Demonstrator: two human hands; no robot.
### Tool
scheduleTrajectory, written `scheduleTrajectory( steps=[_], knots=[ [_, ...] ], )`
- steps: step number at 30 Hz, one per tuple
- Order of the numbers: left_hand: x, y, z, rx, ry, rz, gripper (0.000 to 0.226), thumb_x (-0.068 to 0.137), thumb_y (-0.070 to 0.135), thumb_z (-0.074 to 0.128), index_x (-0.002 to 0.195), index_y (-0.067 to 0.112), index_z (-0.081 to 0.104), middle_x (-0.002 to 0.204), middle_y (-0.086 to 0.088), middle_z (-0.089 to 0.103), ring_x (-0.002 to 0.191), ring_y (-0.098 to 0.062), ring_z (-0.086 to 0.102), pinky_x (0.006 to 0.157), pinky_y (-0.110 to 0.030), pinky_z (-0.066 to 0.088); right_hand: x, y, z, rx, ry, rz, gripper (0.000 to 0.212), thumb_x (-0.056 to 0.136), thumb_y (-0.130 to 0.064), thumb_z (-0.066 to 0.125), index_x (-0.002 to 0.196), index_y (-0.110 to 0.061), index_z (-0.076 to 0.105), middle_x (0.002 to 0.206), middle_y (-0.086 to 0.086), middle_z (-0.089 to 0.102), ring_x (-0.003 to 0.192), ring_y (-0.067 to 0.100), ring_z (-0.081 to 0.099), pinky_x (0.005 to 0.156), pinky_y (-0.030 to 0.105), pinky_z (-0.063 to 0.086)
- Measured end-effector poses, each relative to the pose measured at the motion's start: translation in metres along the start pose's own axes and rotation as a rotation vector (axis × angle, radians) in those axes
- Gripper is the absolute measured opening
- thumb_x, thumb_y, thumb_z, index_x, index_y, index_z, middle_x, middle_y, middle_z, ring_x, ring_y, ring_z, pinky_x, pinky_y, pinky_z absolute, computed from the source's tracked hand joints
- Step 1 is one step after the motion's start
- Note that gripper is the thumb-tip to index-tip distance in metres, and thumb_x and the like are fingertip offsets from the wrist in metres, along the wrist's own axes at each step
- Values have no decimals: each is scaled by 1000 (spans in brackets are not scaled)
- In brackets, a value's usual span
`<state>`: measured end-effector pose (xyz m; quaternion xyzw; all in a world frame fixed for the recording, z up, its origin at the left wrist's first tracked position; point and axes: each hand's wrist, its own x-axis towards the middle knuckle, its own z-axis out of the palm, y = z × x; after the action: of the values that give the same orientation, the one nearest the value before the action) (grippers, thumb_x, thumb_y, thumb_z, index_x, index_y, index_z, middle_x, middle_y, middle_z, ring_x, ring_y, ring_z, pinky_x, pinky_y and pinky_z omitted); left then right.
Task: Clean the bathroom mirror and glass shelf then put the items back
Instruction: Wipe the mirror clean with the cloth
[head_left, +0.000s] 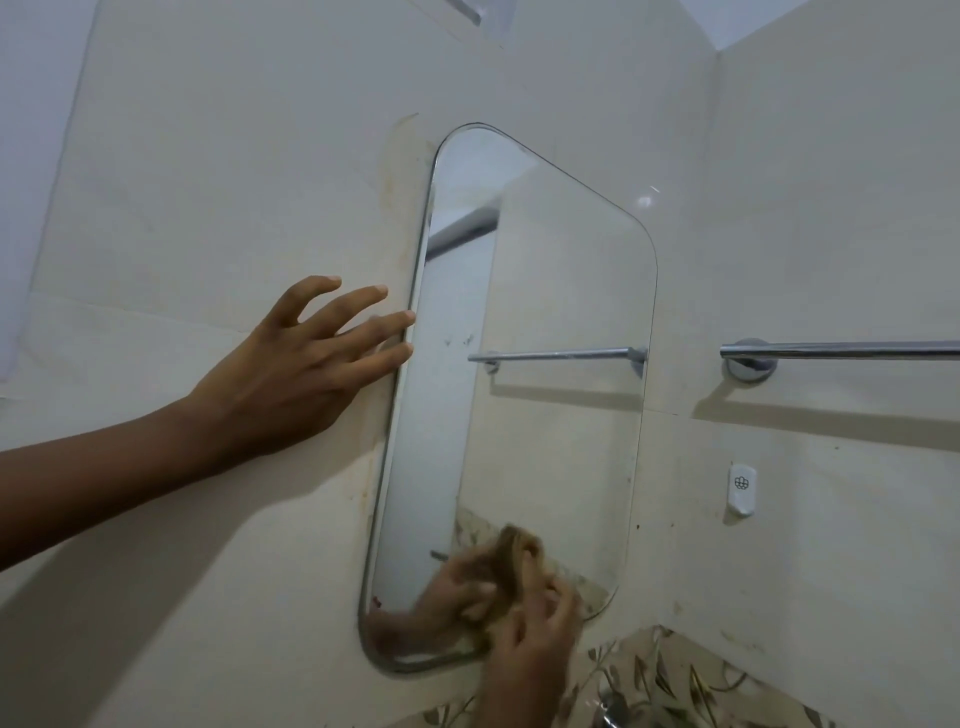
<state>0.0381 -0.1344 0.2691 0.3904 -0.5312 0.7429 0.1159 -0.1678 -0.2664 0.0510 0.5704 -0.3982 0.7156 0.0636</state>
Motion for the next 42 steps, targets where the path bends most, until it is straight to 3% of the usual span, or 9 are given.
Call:
scheduleTrajectory(
  steps=[6,9,12,14,16,21,34,37,42],
  knots=[
    [0,0,-2,0,-14,-6,41,92,7,31,120,17,58,136,-7,56,128,-32,43,105,-46,22,-64,-65,-10,220,-522,-78,24,80,-59,47,102,-66,43,129,-37,48,91,-15,54,75,2,40],
    [0,0,-2,-7,-11,-9,41,92,7,30,119,17,58,135,-7,56,127,-32,45,105,-46,23,-62,-63,-19,108,-658,-310,62,76,-79,32,113,-38,60,143,-17,41,119,-18,40,95,8,33],
    [0,1,-2,-8,-15,-6,39,91,7,34,119,16,59,135,-8,56,126,-33,48,104,-47,24,-57,-35,-27,-142,-640,-232,89,37,-100,8,46,-28,59,48,12,57,65,37,64,64,46,37],
    [0,1,-2,-9,-16,-1,38,90,7,36,120,16,59,135,-9,56,127,-34,48,104,-47,24,-50,-2,-18,-195,-535,-166,69,32,-101,16,36,-42,51,46,-4,56,63,21,62,67,37,37],
    [0,0,-3,-15,-23,2,39,90,7,35,119,15,59,135,-10,56,126,-34,49,104,-47,25,-25,22,-34,-334,-500,-252,32,60,-84,44,70,-60,63,72,-20,63,80,8,55,73,18,40],
    [1,1,-5,-28,-47,2,43,93,10,26,121,13,57,135,-12,56,126,-34,49,104,-47,27,20,72,-52,-30,-213,385,35,80,6,49,104,-8,71,87,7,47,80,33,53,76,26,38],
    [-31,52,-50,-563,-22,-77,34,82,3,40,105,10,63,108,-10,69,104,-29,57,83,-37,40,-18,-24,-90,1124,-795,1374,48,29,-1,85,71,3,63,59,19,56,56,28,58,58,30,51],
    [-60,88,-89,-792,-133,-222,33,82,9,42,103,13,66,103,-4,69,90,-21,61,74,-30,44,-25,-51,-106,1029,-937,1313,17,70,-7,71,83,3,68,78,22,70,75,32,65,68,40,52],
    [-111,131,-143,-1402,-301,-901,26,86,33,48,108,32,62,105,22,65,94,-3,62,74,-12,47,-40,-64,-110,1102,-1171,999,48,57,-6,77,101,4,61,83,16,70,73,24,67,67,32,57]
  ],
)
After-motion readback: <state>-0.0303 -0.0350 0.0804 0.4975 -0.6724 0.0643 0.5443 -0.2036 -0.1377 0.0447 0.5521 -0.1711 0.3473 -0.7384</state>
